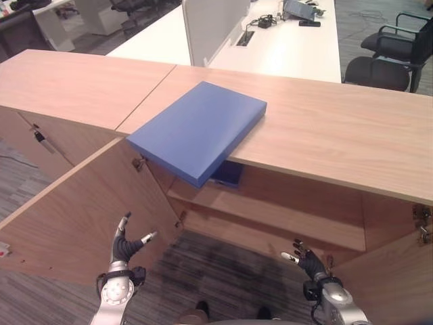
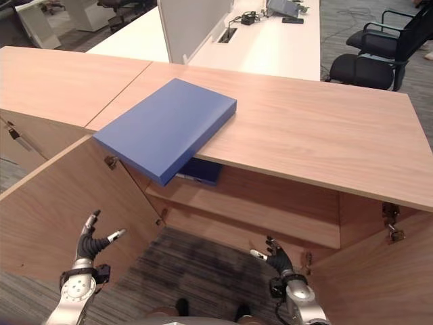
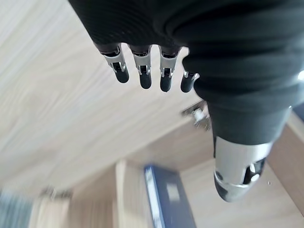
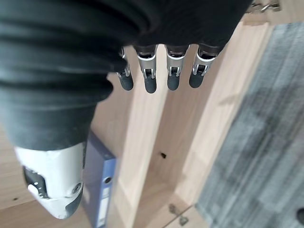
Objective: Put the empty folder in the office cabinet
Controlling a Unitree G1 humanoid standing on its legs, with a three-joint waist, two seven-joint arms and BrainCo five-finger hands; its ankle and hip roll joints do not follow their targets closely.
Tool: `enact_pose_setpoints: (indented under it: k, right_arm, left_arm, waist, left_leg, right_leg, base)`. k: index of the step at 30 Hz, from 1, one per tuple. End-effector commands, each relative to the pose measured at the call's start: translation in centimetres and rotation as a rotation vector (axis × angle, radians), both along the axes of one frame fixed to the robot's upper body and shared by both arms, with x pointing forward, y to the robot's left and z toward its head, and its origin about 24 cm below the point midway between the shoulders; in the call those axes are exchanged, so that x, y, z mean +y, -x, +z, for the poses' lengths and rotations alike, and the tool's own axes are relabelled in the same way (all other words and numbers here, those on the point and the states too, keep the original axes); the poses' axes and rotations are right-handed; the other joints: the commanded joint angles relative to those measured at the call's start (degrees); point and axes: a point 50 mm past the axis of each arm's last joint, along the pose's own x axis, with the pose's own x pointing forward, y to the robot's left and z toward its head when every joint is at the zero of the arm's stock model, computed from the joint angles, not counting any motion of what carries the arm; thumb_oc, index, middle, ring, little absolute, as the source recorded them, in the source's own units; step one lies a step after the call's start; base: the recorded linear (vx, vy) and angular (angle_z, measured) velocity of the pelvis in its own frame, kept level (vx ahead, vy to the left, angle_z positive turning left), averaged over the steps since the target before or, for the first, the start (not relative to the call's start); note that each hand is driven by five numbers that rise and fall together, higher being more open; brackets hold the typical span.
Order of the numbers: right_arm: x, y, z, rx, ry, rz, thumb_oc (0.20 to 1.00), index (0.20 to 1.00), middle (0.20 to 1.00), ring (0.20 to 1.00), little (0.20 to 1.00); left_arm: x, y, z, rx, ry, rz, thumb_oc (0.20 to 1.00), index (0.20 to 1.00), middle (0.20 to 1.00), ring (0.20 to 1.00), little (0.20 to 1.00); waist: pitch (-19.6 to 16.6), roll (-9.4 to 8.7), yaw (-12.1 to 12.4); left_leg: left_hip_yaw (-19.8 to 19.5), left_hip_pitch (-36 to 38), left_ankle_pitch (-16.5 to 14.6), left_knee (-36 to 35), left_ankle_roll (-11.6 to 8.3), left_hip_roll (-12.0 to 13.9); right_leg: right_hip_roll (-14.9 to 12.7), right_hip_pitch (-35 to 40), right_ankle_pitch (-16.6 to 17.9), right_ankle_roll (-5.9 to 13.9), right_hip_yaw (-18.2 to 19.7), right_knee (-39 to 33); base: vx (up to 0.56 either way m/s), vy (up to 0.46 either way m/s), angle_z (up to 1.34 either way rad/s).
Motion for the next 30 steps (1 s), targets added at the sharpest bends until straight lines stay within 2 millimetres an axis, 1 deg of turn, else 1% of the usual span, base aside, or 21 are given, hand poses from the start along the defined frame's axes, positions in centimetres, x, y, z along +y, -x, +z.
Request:
enact_pose_setpoints:
  k: [1, 2, 3, 4, 5, 6, 7, 8, 10, 14, 15, 16, 17, 21, 24, 27, 29, 30]
  right_arm:
    - [1.1, -1.9, 1.7, -0.141, -0.068, -0.022, 1.000, 1.000, 1.000, 1.000, 1.000]
    - [1.2, -1.8, 1.7, -0.139, -0.074, -0.025, 1.000, 1.000, 1.000, 1.000, 1.000]
    - [1.3, -1.8, 1.6, -0.140, -0.076, -0.024, 1.000, 1.000, 1.000, 1.000, 1.000]
    - [1.3, -1.7, 1.6, -0.137, -0.077, -0.029, 1.000, 1.000, 1.000, 1.000, 1.000]
    - [1.4, -1.6, 1.5, -0.130, -0.085, -0.029, 1.000, 1.000, 1.000, 1.000, 1.000]
    - [1.3, -1.6, 1.4, -0.128, -0.088, -0.027, 1.000, 1.000, 1.000, 1.000, 1.000]
    - [1.3, -1.6, 1.5, -0.130, -0.090, -0.025, 1.000, 1.000, 1.000, 1.000, 1.000]
    - [1.3, -1.6, 1.5, -0.130, -0.092, -0.025, 1.000, 1.000, 1.000, 1.000, 1.000]
    - [1.2, -1.5, 1.5, -0.129, -0.092, -0.022, 1.000, 1.000, 1.000, 1.000, 1.000]
    - [1.4, -1.4, 1.5, -0.135, -0.112, -0.004, 1.000, 1.000, 1.000, 1.000, 1.000]
    - [1.4, -1.4, 1.6, -0.142, -0.108, 0.013, 1.000, 1.000, 1.000, 1.000, 1.000]
    - [1.4, -1.4, 1.6, -0.142, -0.109, 0.012, 1.000, 1.000, 1.000, 1.000, 1.000]
    - [1.3, -1.3, 1.7, -0.147, -0.109, 0.016, 1.000, 1.000, 1.000, 1.000, 1.000]
    - [1.3, -1.2, 1.8, -0.152, -0.118, 0.013, 1.000, 1.000, 1.000, 1.000, 1.000]
    - [1.3, -1.3, 1.9, -0.159, -0.118, 0.016, 1.000, 1.000, 1.000, 1.000, 1.000]
    - [1.3, -1.2, 2.0, -0.165, -0.119, 0.018, 1.000, 1.000, 1.000, 1.000, 1.000]
    - [1.3, -1.0, 1.9, -0.164, -0.123, 0.018, 1.000, 1.000, 1.000, 1.000, 1.000]
    - [1.3, -1.0, 1.9, -0.165, -0.123, 0.017, 1.000, 1.000, 1.000, 1.000, 1.000]
  left_arm:
    - [2.2, -1.2, 4.0, -0.162, -0.261, 0.001, 1.000, 1.000, 1.000, 1.000, 1.000]
    - [2.5, -1.3, 4.6, -0.183, -0.323, 0.013, 1.000, 1.000, 1.000, 1.000, 1.000]
    - [2.5, -1.3, 4.6, -0.183, -0.327, 0.015, 1.000, 1.000, 1.000, 1.000, 1.000]
    - [2.7, -1.3, 5.1, -0.198, -0.367, 0.025, 1.000, 1.000, 1.000, 1.000, 1.000]
    - [3.2, -1.6, 6.8, -0.246, -0.516, 0.026, 1.000, 1.000, 1.000, 1.000, 1.000]
    - [3.3, -1.8, 7.5, -0.263, -0.575, 0.014, 1.000, 1.000, 1.000, 1.000, 1.000]
    - [3.4, -2.0, 8.3, -0.280, -0.633, 0.000, 1.000, 1.000, 1.000, 1.000, 1.000]
    - [3.4, -2.0, 8.3, -0.279, -0.636, 0.000, 1.000, 1.000, 1.000, 1.000, 1.000]
    - [3.5, -2.6, 10.1, -0.324, -0.749, -0.032, 1.000, 1.000, 1.000, 1.000, 1.000]
    - [3.4, -3.5, 12.6, -0.389, -0.927, -0.099, 1.000, 1.000, 1.000, 1.000, 1.000]
    - [3.2, -3.8, 13.7, -0.417, -1.005, -0.130, 1.000, 1.000, 1.000, 1.000, 1.000]
    - [3.2, -3.8, 13.7, -0.417, -1.006, -0.131, 1.000, 1.000, 1.000, 1.000, 1.000]
    - [3.1, -4.0, 14.3, -0.438, -1.041, -0.140, 1.000, 1.000, 1.000, 1.000, 1.000]
    - [2.8, -4.5, 15.9, -0.484, -1.134, -0.172, 1.000, 1.000, 1.000, 1.000, 1.000]
    - [2.5, -5.0, 16.5, -0.501, -1.179, -0.199, 1.000, 1.000, 1.000, 1.000, 1.000]
    - [1.6, -5.6, 17.0, -0.521, -1.215, -0.259, 1.000, 1.000, 1.000, 1.000, 1.000]
    - [0.8, -6.0, 17.4, -0.544, -1.245, -0.309, 1.000, 1.000, 1.000, 1.000, 1.000]
    - [0.8, -6.0, 17.4, -0.545, -1.245, -0.310, 1.000, 1.000, 1.000, 1.000, 1.000]
  waist:
    - [0.0, -3.51, 0.4]
    - [0.0, -3.48, 0.5]
    - [0.0, -3.53, 0.5]
    - [-0.1, -3.46, 0.6]
    - [-0.2, -3.32, 0.5]
    - [-0.3, -3.24, 0.5]
    - [-0.3, -3.17, 0.4]
    - [-0.3, -3.22, 0.4]
    - [-0.4, -2.91, 0.2]
    - [-0.6, -2.42, -0.4]
    - [-0.7, -2.14, -0.7]
    - [-0.7, -2.17, -0.7]
    - [-0.8, -1.98, -0.9]
    - [-1.0, -1.42, -1.5]
    - [-1.2, -1.03, -2.3]
    - [-1.4, -0.64, -2.7]
    - [-1.6, -0.39, -3.5]
    - [-1.6, -0.39, -3.4]
  left_leg:
    - [-1.2, -2.6, -0.2, 3.5, -4.17, 3.3]
    - [-1.2, -2.5, -0.2, 3.5, -4.25, 3.3]
    - [-1.2, -2.5, -0.2, 3.5, -4.26, 3.3]
    - [-1.3, -2.5, -0.2, 3.5, -4.31, 3.3]
    - [-1.3, -2.4, -0.1, 3.3, -4.47, 3.5]
    - [-1.3, -2.4, -0.1, 3.2, -4.52, 3.6]
    - [-1.3, -2.4, 0.0, 3.3, -4.60, 3.7]
    - [-1.3, -2.4, -0.1, 3.3, -4.61, 3.7]
    - [-1.3, -2.4, 0.0, 3.3, -4.77, 3.8]
    - [-1.0, -2.1, 0.0, 3.2, -4.96, 4.1]
    - [-0.9, -2.1, 0.0, 3.3, -5.05, 4.1]
    - [-0.9, -2.1, 0.0, 3.3, -5.06, 4.2]
    - [-0.8, -2.1, 0.0, 3.3, -5.10, 4.2]
    - [-0.4, -1.8, 0.0, 3.6, -5.30, 4.4]
    - [-0.1, -1.6, -0.1, 3.6, -5.37, 4.4]
    - [0.3, -1.2, -0.3, 3.5, -5.40, 4.4]
    - [0.7, -0.8, -0.5, 3.5, -5.43, 4.4]
    - [0.7, -0.8, -0.5, 3.5, -5.43, 4.4]
  right_leg:
    - [-2.8, 3.0, -6.0, 3.62, 2.0, 1.9]
    - [-2.8, 3.1, -6.0, 3.62, 1.9, 1.9]
    - [-2.7, 3.1, -6.0, 3.61, 1.9, 1.9]
    - [-2.7, 3.1, -6.1, 3.62, 1.8, 1.9]
    - [-2.5, 2.9, -6.2, 3.62, 1.8, 1.9]
    - [-2.4, 3.0, -6.2, 3.63, 1.9, 1.9]
    - [-2.4, 3.0, -6.2, 3.63, 1.9, 1.8]
    - [-2.4, 3.0, -6.2, 3.63, 1.9, 1.8]
    - [-2.3, 3.0, -6.3, 3.70, 2.0, 1.8]
    - [-2.1, 2.8, -6.4, 3.79, 2.4, 2.1]
    - [-2.0, 2.8, -6.5, 3.83, 2.5, 2.1]
    - [-2.0, 2.8, -6.5, 3.82, 2.5, 2.1]
    - [-1.9, 2.8, -6.6, 3.80, 2.6, 2.1]
    - [-1.9, 2.9, -6.7, 3.76, 2.9, 2.2]
    - [-2.0, 2.9, -6.8, 3.84, 3.2, 2.2]
    - [-2.1, 3.0, -6.7, 3.97, 3.6, 2.2]
    - [-2.2, 3.1, -6.6, 4.01, 3.9, 2.1]
    - [-2.2, 3.1, -6.6, 4.01, 3.9, 2.1]
  base:
    - [0.00, 0.000, 0.00]
    - [0.00, 0.000, 0.00]
    - [0.00, 0.000, 0.00]
    - [0.01, -0.036, 0.02]
    - [0.01, -0.047, 0.03]
    - [0.01, -0.049, 0.02]
    - [0.00, 0.000, 0.00]
    - [0.00, 0.000, 0.00]
    - [0.00, -0.010, -0.02]
    - [0.01, -0.015, -0.05]
    - [0.01, -0.015, -0.04]
    - [0.01, -0.011, -0.04]
    - [0.01, -0.001, -0.04]
    - [0.01, -0.001, -0.06]
    - [0.02, 0.004, -0.05]
    - [0.01, 0.020, -0.05]
    - [0.01, 0.022, -0.12]
    - [0.01, 0.017, -0.19]
